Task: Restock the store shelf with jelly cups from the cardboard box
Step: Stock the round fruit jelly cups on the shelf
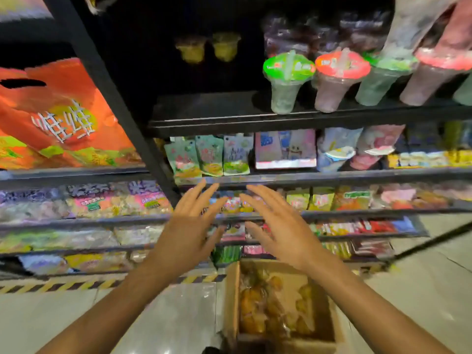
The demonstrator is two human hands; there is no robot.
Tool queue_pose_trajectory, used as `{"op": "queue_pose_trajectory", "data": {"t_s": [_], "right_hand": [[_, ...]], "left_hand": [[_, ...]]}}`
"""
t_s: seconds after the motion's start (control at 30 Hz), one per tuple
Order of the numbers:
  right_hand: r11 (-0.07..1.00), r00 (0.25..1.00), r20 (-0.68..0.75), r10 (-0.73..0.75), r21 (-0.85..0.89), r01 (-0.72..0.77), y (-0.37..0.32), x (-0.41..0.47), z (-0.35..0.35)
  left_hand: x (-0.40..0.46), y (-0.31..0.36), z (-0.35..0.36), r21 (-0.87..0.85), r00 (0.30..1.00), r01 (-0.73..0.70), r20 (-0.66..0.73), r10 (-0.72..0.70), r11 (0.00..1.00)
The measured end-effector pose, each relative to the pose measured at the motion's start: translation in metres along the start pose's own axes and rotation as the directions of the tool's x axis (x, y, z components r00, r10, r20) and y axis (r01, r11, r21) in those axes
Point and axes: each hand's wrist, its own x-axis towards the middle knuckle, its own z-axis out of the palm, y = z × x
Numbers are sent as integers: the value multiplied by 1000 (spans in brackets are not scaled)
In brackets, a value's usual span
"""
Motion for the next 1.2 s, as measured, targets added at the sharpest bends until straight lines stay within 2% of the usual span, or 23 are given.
{"op": "queue_pose_trajectory", "data": {"t_s": [0.1, 0.17, 0.3, 0.4, 0.43, 0.5, 0.6, 0.7, 0.77, 0.8, 0.87, 0.9, 0.93, 1.0, 1.1, 1.2], "right_hand": [[979, 976, 74, 204, -6, -204, 30, -59, 36], [924, 913, 149, 379, -6, -382, 44, -99, 58], [752, 715, 287, 637, -27, -659, 75, -172, 101], [592, 538, 372, 757, -41, -805, 107, -226, 132], [552, 492, 399, 774, -44, -833, 119, -244, 143], [502, 421, 457, 783, -65, -862, 145, -276, 167], [462, 352, 521, 778, -95, -882, 193, -318, 213], [381, 295, 557, 776, -41, -924, 239, -349, 267], [369, 301, 554, 777, -13, -929, 268, -367, 307], [369, 294, 569, 768, -17, -929, 283, -378, 330], [349, 273, 576, 771, -22, -937, 313, -395, 375], [332, 267, 572, 776, -9, -943, 326, -403, 399], [311, 263, 580, 771, 18, -950, 338, -410, 424], [296, 250, 577, 777, 15, -955, 363, -423, 468], [222, 146, 607, 781, -53, -974, 401, -432, 523], [134, 25, 630, 776, -126, -983, 437, -435, 564]], "left_hand": [[-25, 5, 59, -104, 984, -86, 144, 100, 991], [-41, 12, 104, -183, 965, -101, 222, 141, 978], [-56, 32, 190, -234, 866, -106, 455, 205, 967], [-69, 46, 249, -291, 806, -13, 564, 182, 957], [-73, 50, 271, -274, 783, 21, 603, 154, 961], [-81, 58, 310, -236, 692, 164, 720, 59, 958], [-93, 75, 373, -238, 661, 266, 751, 4, 934], [-105, 91, 442, -244, 607, 257, 793, 41, 935], [-117, 96, 493, -234, 617, 266, 787, 22, 935], [-127, 96, 522, -211, 637, 226, 771, 20, 951], [-156, 98, 583, -177, 589, 115, 804, 76, 977], [-170, 99, 611, -154, 538, 57, 837, 99, 986], [-179, 101, 636, -137, 499, 49, 862, 94, 989], [-184, 104, 686, -138, 494, 115, 867, 64, 984], [-195, 107, 760, -137, 483, 143, 874, 52, 980], [-197, 105, 826, -176, 491, 250, 870, 33, 952]]}}
